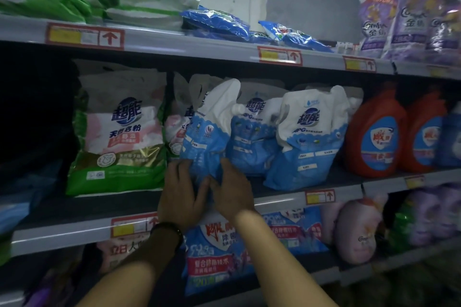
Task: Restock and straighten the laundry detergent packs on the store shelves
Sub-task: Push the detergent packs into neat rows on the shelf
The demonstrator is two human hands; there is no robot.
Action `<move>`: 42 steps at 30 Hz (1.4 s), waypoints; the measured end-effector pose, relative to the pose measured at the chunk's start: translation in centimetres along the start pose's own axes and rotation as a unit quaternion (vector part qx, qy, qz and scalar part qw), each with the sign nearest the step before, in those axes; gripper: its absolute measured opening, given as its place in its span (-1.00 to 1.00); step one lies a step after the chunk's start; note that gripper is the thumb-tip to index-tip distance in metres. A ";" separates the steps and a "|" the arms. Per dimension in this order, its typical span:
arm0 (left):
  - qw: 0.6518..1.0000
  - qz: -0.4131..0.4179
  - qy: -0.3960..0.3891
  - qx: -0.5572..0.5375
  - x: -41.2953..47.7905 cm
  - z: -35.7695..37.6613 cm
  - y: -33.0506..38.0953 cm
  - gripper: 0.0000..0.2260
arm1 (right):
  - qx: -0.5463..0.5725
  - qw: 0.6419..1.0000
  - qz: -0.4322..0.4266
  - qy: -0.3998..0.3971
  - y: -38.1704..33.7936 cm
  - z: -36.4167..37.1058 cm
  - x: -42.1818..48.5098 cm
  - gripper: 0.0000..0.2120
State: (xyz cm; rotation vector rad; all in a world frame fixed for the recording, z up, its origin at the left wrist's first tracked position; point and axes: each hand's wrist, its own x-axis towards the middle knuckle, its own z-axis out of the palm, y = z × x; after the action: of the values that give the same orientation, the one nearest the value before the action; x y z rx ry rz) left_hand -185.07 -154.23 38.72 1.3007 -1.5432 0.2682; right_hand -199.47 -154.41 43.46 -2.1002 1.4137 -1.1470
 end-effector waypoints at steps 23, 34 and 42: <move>0.919 -0.141 -0.231 -0.285 8.2 12.8 15.8 -0.32 | 0.208 0.950 0.160 0.171 13.2 -14.2 -7.3 -0.85; 0.931 -0.146 -0.195 -0.272 9.2 17.3 14.1 -0.24 | 0.135 0.973 0.079 0.170 17.2 -15.5 0.1 -0.12; 0.955 -0.108 -0.130 -0.242 8.3 16.9 15.8 -0.64 | 0.244 0.951 0.059 0.183 15.6 -14.2 0.5 0.25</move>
State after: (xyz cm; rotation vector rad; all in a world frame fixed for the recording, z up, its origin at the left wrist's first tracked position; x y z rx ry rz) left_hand -206.22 -165.07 44.93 1.1220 -1.5391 -0.4156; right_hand -219.77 -159.68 41.77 -1.4942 1.2119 -1.6930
